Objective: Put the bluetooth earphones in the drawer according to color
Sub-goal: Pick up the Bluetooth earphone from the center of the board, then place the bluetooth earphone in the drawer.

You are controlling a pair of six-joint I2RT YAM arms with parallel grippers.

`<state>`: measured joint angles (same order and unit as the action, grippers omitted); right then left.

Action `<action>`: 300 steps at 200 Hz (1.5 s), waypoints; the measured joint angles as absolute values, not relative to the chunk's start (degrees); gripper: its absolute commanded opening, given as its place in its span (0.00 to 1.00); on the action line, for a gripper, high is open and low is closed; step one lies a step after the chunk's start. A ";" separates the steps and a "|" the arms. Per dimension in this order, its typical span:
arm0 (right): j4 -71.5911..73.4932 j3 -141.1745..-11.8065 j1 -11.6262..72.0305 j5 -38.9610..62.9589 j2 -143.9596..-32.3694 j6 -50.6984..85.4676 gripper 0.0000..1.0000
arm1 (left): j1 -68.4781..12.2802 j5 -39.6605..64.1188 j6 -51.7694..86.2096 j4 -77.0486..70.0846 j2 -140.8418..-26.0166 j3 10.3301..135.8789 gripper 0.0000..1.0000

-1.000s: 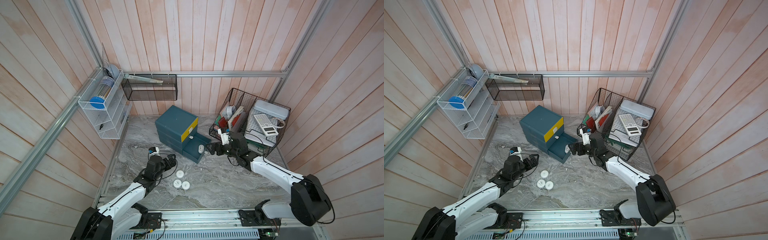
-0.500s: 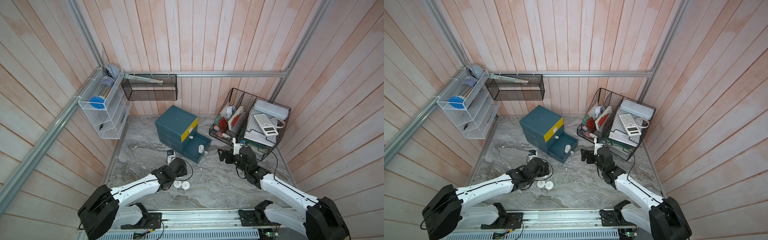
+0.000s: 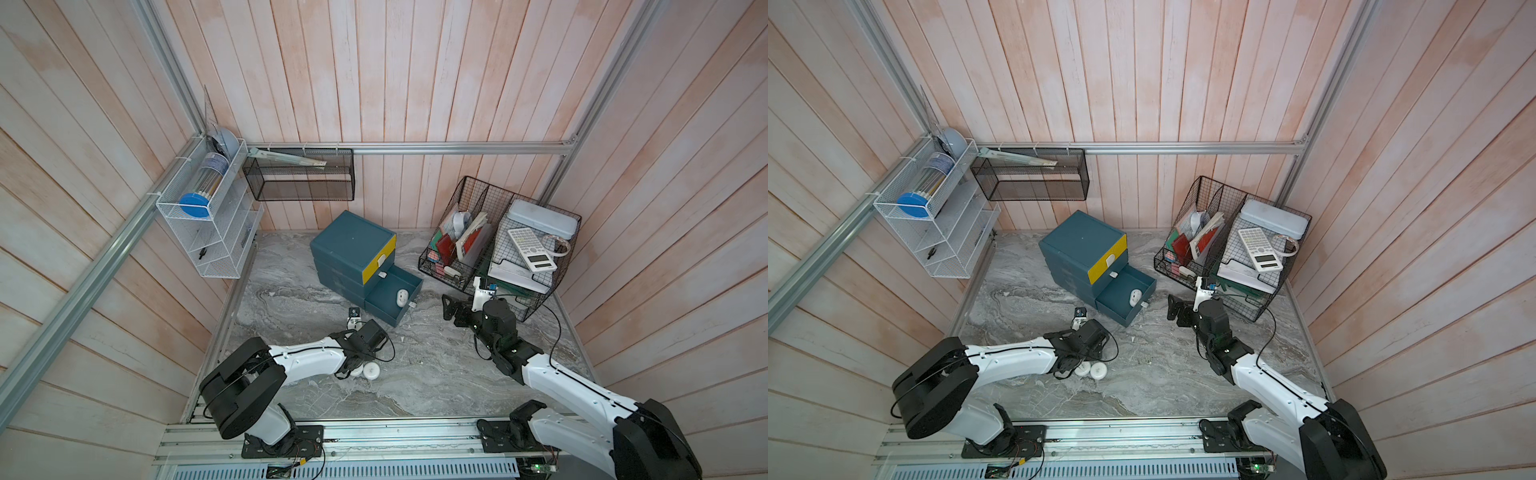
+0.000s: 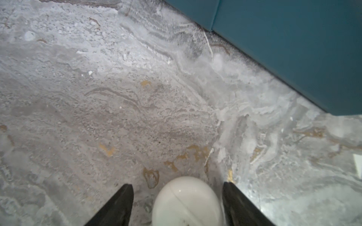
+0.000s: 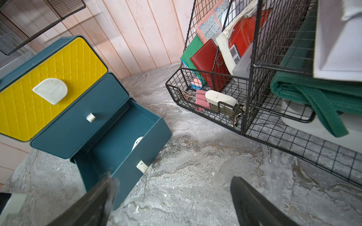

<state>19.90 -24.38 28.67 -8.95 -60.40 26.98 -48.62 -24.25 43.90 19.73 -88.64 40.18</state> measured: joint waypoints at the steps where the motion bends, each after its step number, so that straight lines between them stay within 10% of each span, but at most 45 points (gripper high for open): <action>1: 19.92 -24.38 28.67 -8.97 -60.42 26.98 0.98 | -48.62 -24.25 43.83 19.73 -88.77 40.23 0.72; 116: 20.95 -24.29 28.67 -9.41 -61.78 26.98 0.98 | -49.21 -24.77 42.87 19.64 -89.97 41.15 0.47; 300: 21.93 -23.38 28.38 -11.57 -62.83 26.98 0.98 | -49.21 -35.64 37.52 20.08 -90.35 62.00 0.44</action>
